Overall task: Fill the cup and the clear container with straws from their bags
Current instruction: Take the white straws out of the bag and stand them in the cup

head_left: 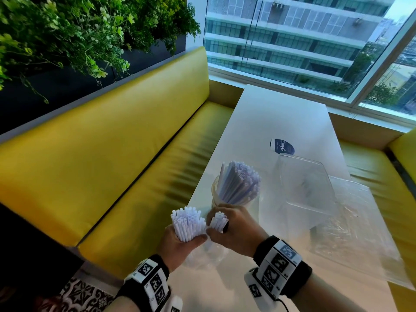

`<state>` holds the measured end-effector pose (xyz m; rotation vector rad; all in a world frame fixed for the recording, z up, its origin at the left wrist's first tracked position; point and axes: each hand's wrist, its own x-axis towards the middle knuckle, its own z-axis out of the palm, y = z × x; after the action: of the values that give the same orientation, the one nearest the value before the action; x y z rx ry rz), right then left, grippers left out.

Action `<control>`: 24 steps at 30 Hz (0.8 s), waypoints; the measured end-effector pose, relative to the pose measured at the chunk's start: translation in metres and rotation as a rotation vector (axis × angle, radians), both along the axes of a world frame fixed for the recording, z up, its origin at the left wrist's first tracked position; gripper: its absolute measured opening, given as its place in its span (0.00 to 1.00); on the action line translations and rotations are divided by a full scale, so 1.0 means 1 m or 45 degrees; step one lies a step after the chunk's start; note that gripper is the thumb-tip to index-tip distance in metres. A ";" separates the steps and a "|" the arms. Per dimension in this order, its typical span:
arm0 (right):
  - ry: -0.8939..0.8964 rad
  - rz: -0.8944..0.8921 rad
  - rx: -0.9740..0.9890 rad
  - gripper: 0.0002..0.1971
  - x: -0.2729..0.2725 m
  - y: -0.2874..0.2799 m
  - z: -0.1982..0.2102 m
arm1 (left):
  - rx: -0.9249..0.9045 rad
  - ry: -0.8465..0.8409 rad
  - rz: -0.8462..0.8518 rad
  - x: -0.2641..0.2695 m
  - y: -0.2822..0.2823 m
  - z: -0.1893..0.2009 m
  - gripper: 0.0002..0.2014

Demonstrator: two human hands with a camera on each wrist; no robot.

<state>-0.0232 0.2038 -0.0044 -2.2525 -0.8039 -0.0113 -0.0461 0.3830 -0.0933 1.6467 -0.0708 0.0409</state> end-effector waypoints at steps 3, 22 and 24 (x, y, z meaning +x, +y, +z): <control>0.016 -0.016 -0.099 0.07 0.003 -0.001 0.000 | -0.003 0.056 -0.018 0.001 0.001 -0.003 0.27; -0.003 -0.532 -0.028 0.07 0.065 -0.054 0.115 | 0.050 0.067 0.053 0.000 -0.002 0.000 0.24; 0.056 -0.529 -0.071 0.11 0.075 -0.055 0.094 | 0.059 0.064 0.063 0.000 -0.002 0.000 0.26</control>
<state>0.0520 0.1492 0.0892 -2.4251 -0.3056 -0.1351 -0.0457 0.3811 -0.0935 1.6945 0.0079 0.0359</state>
